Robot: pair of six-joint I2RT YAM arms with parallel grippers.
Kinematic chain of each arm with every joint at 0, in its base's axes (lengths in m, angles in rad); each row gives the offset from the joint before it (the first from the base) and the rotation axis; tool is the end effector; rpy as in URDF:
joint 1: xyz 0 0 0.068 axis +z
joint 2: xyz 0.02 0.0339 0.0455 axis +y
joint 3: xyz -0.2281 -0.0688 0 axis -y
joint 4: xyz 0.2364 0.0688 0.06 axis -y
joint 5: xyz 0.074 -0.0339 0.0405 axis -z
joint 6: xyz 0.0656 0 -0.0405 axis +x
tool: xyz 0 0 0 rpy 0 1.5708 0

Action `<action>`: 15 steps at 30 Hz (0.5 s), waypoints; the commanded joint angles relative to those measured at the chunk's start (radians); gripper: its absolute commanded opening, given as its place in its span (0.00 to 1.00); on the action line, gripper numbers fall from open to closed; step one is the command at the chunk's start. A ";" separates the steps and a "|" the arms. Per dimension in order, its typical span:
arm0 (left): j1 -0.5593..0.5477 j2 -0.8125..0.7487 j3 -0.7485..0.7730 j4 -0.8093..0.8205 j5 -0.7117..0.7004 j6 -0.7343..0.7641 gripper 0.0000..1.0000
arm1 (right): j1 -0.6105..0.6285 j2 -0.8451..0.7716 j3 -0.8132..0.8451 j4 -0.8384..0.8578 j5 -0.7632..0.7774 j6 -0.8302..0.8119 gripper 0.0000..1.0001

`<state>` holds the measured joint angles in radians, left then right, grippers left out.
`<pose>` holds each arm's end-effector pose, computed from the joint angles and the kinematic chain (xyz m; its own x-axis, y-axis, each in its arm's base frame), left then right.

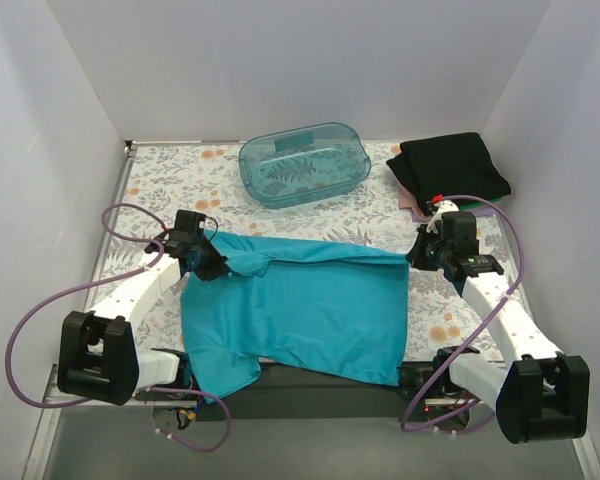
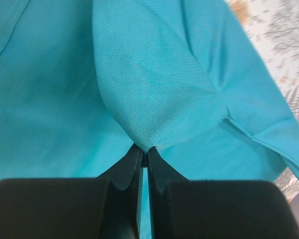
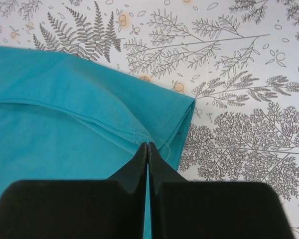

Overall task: Fold and stack the t-shirts
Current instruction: Fold the tshirt

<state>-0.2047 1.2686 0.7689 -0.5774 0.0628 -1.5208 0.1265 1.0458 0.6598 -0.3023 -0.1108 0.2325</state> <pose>0.2483 -0.0558 0.1478 -0.2748 -0.9610 0.0315 -0.8495 0.2273 -0.4761 0.2518 0.0393 0.1890 -0.6616 0.1467 -0.7354 -0.0593 0.9674 0.2463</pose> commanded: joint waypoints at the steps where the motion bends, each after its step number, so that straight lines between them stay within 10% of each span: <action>1: 0.005 -0.049 -0.008 -0.105 -0.001 -0.051 0.00 | 0.002 -0.032 0.006 -0.058 0.032 -0.015 0.01; 15: 0.004 -0.025 0.124 -0.231 0.008 -0.013 0.00 | 0.001 -0.046 0.078 -0.146 0.039 -0.033 0.01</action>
<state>-0.2047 1.2606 0.8509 -0.7605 0.0612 -1.5433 0.1265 1.0313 0.6857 -0.4244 -0.0784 0.2230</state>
